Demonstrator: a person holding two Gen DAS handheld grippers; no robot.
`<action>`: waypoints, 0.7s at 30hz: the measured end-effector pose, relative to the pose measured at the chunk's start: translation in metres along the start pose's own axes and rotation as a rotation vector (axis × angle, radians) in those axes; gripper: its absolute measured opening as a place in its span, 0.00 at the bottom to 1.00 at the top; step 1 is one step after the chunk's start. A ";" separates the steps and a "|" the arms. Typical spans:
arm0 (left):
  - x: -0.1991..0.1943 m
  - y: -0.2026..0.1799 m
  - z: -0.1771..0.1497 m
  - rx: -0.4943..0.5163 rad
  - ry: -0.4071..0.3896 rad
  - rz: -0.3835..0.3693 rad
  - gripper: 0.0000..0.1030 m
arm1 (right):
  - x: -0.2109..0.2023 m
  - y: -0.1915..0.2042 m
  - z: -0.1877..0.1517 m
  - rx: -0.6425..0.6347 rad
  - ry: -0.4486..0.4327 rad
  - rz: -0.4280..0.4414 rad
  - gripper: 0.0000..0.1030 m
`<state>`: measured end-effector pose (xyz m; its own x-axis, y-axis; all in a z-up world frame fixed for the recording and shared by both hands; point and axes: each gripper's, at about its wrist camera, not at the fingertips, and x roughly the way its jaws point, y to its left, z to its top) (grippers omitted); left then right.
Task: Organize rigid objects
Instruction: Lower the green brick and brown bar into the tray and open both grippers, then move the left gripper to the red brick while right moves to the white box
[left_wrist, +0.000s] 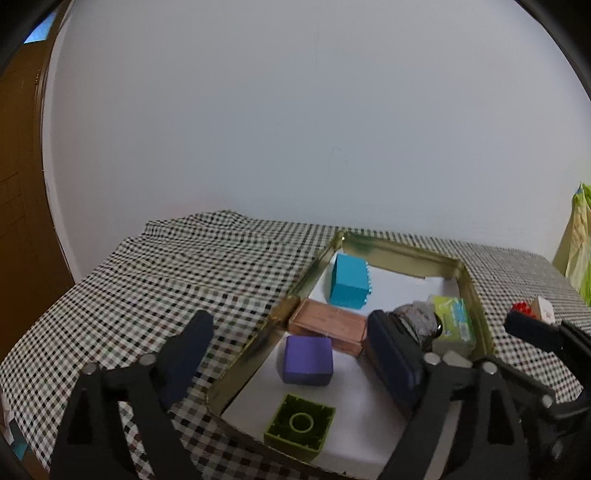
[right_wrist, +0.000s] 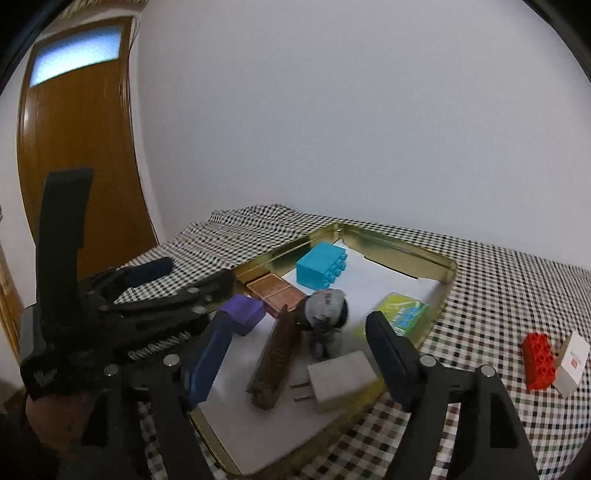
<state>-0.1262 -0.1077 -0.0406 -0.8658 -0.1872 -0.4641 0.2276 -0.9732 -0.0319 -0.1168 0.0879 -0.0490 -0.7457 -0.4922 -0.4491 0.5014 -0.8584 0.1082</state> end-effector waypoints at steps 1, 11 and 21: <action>-0.001 -0.001 0.002 -0.002 -0.006 -0.002 0.88 | -0.004 -0.006 -0.001 0.022 -0.006 -0.001 0.74; -0.013 -0.052 0.008 0.022 -0.018 -0.088 0.99 | -0.023 -0.065 -0.012 0.149 -0.008 -0.115 0.75; -0.002 -0.156 0.019 0.099 0.000 -0.206 1.00 | -0.055 -0.167 -0.027 0.331 0.039 -0.415 0.76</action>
<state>-0.1685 0.0418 -0.0181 -0.8893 0.0168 -0.4570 0.0013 -0.9992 -0.0393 -0.1476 0.2624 -0.0666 -0.8319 -0.1009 -0.5457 -0.0024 -0.9827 0.1853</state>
